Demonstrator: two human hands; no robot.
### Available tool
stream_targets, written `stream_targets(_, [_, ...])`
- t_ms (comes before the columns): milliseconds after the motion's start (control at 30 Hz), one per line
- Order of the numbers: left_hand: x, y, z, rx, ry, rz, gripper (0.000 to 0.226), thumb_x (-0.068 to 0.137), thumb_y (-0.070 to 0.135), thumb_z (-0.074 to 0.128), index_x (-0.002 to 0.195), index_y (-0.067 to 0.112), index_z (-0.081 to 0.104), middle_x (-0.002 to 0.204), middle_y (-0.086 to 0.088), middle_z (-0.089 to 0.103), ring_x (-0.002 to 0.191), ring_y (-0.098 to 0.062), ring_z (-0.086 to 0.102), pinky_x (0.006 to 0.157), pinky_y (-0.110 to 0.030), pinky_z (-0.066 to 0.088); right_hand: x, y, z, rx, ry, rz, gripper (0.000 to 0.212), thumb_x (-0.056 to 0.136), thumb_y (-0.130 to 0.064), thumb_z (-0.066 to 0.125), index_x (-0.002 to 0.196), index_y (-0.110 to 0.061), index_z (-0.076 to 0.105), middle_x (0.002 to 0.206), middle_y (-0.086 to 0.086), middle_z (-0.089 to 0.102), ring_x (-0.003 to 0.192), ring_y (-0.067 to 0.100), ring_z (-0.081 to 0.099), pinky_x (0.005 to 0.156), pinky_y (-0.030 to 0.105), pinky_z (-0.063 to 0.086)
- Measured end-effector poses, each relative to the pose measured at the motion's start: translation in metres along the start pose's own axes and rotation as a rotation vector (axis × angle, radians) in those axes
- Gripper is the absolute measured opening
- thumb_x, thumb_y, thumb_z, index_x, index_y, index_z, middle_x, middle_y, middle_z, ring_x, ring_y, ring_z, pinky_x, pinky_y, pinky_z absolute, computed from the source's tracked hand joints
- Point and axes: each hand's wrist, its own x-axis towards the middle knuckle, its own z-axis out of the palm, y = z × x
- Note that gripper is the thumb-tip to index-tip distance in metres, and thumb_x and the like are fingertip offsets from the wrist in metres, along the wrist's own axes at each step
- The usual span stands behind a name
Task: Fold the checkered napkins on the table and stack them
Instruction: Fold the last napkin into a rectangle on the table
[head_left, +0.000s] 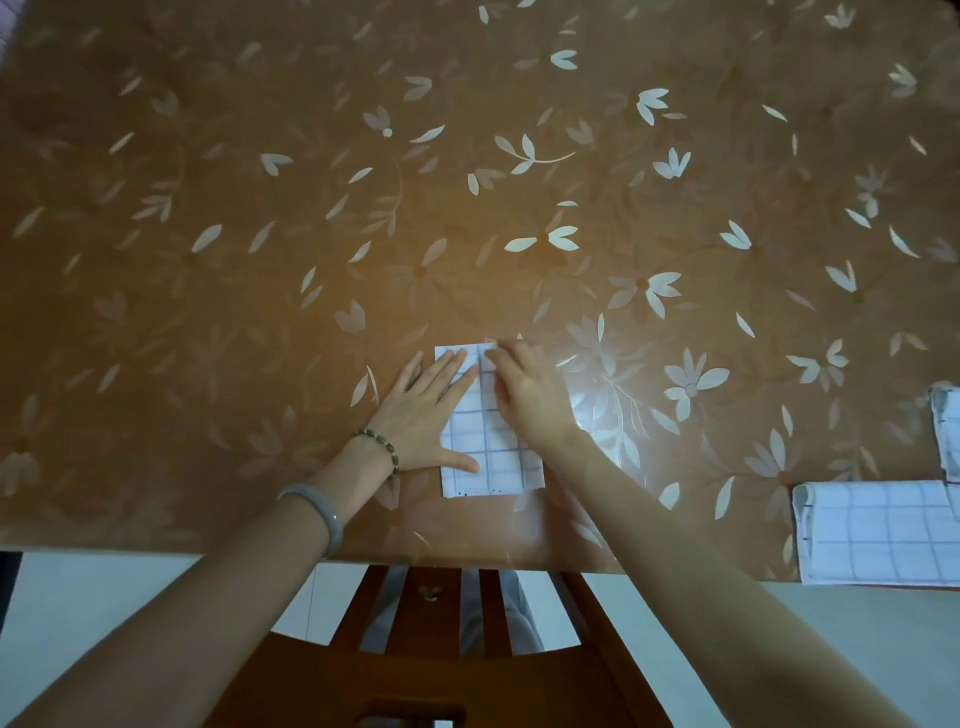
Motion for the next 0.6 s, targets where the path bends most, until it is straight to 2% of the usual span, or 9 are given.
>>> stream_targets(100, [0.001,0.001,0.001,-0.002,0.007,-0.008,0.127,0.055,0.096,0.015,0.151,0.017,-0.009,0.155,-0.002,-0.022,0.146,-0.016,-0.016,0.116,-0.046,-0.014,-0.010,0.003,0.018,-0.073,-0.132,-0.086,0.030,0.082,0.001,0.061,0.111,0.006,0.063,0.116,0.020,0.064,0.111,0.037,0.060,0.094,0.047,0.049])
stream_targets(233, [-0.001,-0.003,0.001,-0.012,0.028,0.012,0.116,0.064,0.094,0.008,0.151,0.020,-0.009,0.158,-0.002,-0.018,0.146,-0.016,-0.017,0.117,-0.047,-0.011,-0.020,0.011,0.015,-0.163,-0.204,-0.073,0.045,0.097,-0.023,0.038,0.133,0.002,0.051,0.140,0.019,0.049,0.134,0.030,0.043,0.109,0.050,0.035])
stream_targets(300, [-0.004,-0.011,0.001,-0.011,0.045,0.028,0.101,0.074,0.087,0.003,0.152,0.024,-0.007,0.160,0.000,-0.012,0.146,-0.014,-0.016,0.117,-0.047,-0.011,-0.024,0.014,0.012,-0.230,-0.258,-0.077,0.051,0.099,-0.030,0.032,0.140,-0.002,0.044,0.147,0.016,0.041,0.140,0.027,0.034,0.112,0.051,0.028])
stream_targets(400, [-0.007,-0.024,0.003,0.063,0.088,0.063,0.086,0.083,0.076,0.006,0.151,0.024,-0.005,0.160,0.001,-0.002,0.145,-0.011,-0.008,0.117,-0.047,-0.008,-0.024,0.013,0.012,-0.263,-0.300,-0.038,0.055,0.098,-0.035,0.031,0.144,-0.006,0.039,0.151,0.016,0.035,0.142,0.028,0.029,0.113,0.054,0.022])
stream_targets(500, [-0.006,-0.026,0.006,0.095,0.068,0.062,0.091,0.080,0.078,0.009,0.150,0.021,-0.008,0.161,0.000,0.000,0.145,-0.012,-0.008,0.117,-0.050,-0.006,-0.025,0.014,0.012,-0.302,-0.315,-0.026,0.056,0.098,-0.038,0.029,0.145,-0.010,0.038,0.152,0.018,0.031,0.142,0.031,0.028,0.113,0.057,0.019])
stream_targets(600, [-0.006,-0.022,0.001,0.126,-0.010,0.045,0.108,0.071,0.088,0.014,0.146,0.018,-0.020,0.157,0.000,-0.020,0.142,-0.012,-0.023,0.115,-0.051,-0.014,-0.025,0.015,0.013,-0.319,-0.316,-0.012,0.056,0.098,-0.041,0.027,0.147,-0.015,0.035,0.153,0.020,0.028,0.142,0.033,0.026,0.113,0.059,0.016])
